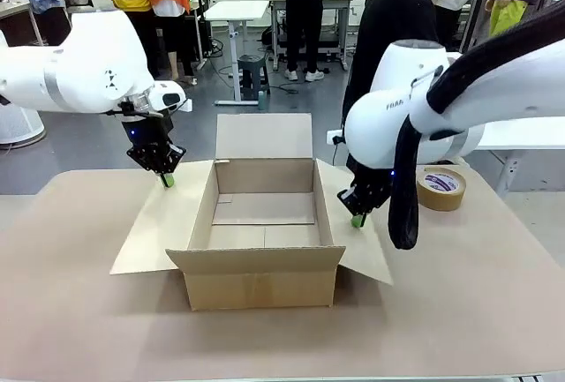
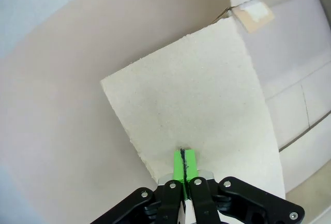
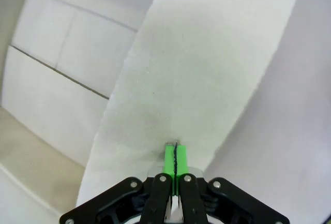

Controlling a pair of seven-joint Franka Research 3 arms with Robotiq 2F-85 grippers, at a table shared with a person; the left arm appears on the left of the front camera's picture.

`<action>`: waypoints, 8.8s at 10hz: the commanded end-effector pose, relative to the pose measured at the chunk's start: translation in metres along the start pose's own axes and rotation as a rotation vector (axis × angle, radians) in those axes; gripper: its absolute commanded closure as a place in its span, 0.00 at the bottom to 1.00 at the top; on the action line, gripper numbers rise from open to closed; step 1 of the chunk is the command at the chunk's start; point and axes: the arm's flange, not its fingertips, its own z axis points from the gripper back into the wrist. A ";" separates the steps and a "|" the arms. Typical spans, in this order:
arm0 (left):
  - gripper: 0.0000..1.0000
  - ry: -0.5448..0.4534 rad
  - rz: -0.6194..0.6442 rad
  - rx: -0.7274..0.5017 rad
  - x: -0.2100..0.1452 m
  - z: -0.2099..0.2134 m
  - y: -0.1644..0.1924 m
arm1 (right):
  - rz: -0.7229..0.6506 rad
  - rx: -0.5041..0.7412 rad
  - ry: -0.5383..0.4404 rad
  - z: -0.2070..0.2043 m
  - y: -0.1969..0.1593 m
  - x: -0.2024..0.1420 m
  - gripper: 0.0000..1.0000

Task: Wrap the clocks to prevent damage.
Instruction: Open the side flaps of the Package Box, then once the human has placed the objects inside and stepped back, release both hands from the side flaps of the Package Box.

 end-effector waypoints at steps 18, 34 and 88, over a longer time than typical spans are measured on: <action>1.00 0.118 -0.025 -0.022 -0.012 -0.017 -0.011 | 0.008 0.003 0.009 -0.012 0.001 -0.003 0.99; 1.00 0.118 -0.025 -0.022 -0.012 -0.017 -0.011 | 0.008 0.003 0.009 -0.012 0.001 -0.003 0.99; 1.00 0.118 -0.025 -0.022 -0.012 -0.017 -0.011 | 0.008 0.003 0.009 -0.012 0.001 -0.003 0.99</action>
